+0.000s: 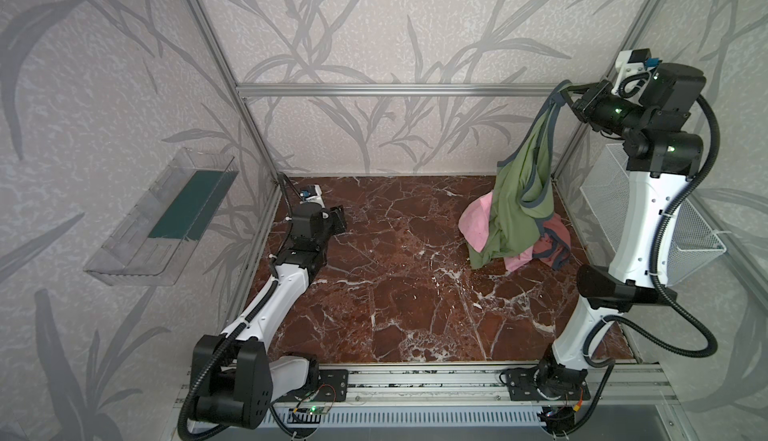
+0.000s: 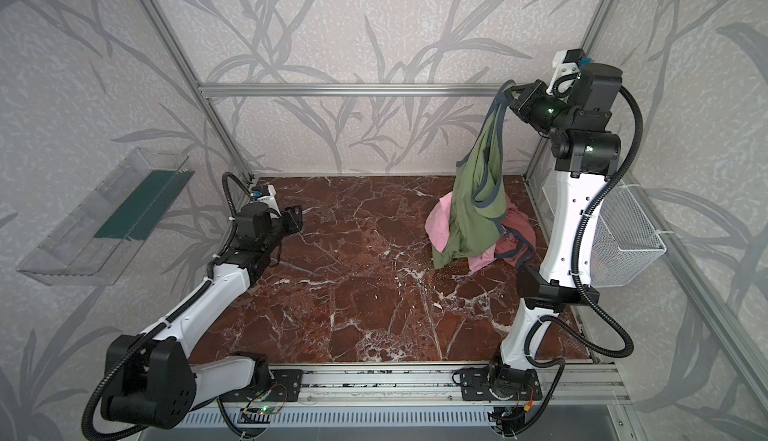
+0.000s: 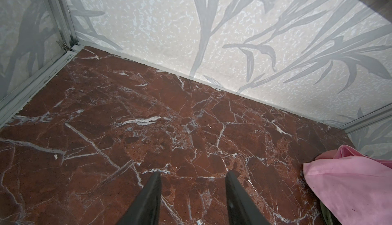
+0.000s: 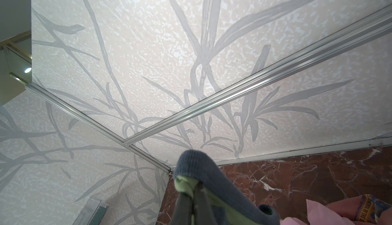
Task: Pick out a specific cloth from the pile
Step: 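Lift the green shirt high with the right gripper, pulling it from the pile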
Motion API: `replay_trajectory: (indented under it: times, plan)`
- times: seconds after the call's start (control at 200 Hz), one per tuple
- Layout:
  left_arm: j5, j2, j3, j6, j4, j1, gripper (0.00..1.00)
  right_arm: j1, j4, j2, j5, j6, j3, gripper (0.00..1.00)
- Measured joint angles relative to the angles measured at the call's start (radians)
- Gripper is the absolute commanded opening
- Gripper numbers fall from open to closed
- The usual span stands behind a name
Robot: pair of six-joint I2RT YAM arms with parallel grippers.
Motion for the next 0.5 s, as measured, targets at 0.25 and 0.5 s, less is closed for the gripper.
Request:
replay_trajectory:
  times: [0.25,0.5]
  plan:
    - [0.008,-0.004,0.0,-0.006,-0.004,-0.001,0.47,0.002,0.019,-0.074,-0.062,-0.027,-0.007,0.0]
    - [0.014,-0.006,0.0,-0.016,-0.017,-0.005,0.47,0.002,0.181,-0.156,-0.251,-0.015,-0.016,0.0]
